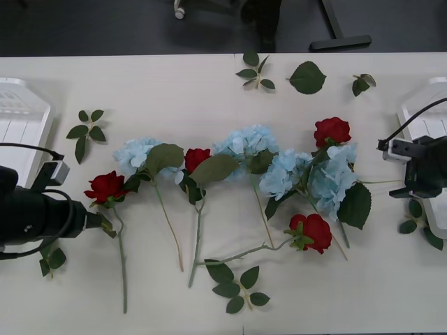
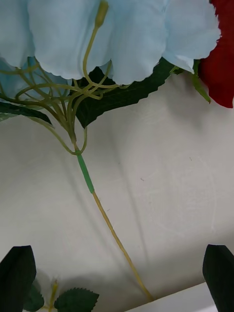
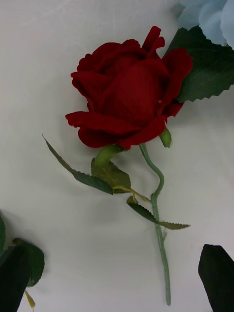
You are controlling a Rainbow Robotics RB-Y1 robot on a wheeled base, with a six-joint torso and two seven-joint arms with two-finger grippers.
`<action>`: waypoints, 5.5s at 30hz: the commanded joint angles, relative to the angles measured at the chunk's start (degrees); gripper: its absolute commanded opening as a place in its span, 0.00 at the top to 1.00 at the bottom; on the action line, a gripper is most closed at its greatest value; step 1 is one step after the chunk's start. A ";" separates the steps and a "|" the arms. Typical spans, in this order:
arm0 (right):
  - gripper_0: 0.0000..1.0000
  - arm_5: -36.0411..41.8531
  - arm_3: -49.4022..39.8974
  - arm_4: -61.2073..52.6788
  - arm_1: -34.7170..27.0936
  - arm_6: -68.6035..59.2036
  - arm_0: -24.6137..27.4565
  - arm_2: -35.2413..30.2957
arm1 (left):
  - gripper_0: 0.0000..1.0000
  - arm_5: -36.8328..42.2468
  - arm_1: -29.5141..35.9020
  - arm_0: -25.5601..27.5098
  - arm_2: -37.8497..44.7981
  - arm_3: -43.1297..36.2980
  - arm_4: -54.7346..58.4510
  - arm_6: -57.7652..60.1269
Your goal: Place the red flowers into the right box and the blue flowers into the left box. If a person shows an open palm, hand one flower to the person first, then continue sorting.
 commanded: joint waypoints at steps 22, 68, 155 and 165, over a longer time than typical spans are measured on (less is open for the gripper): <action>0.32 -11.88 3.85 6.01 4.08 -0.51 -4.44 12.95 | 0.00 3.86 -11.54 -11.44 -14.10 8.99 -16.54 9.08; 1.00 1.31 -1.68 -42.06 4.08 -0.51 -4.44 3.64 | 1.00 3.69 -15.05 -15.40 -19.64 15.84 -24.63 11.10; 0.06 3.24 17.21 -16.84 4.87 -0.51 -8.31 3.90 | 1.00 -29.45 -39.14 -20.58 -11.55 -8.77 -35.53 4.69; 0.00 15.63 15.98 -33.10 -0.93 -0.51 -8.40 0.47 | 1.00 -32.70 -42.04 -24.01 -15.42 -6.31 -37.81 4.25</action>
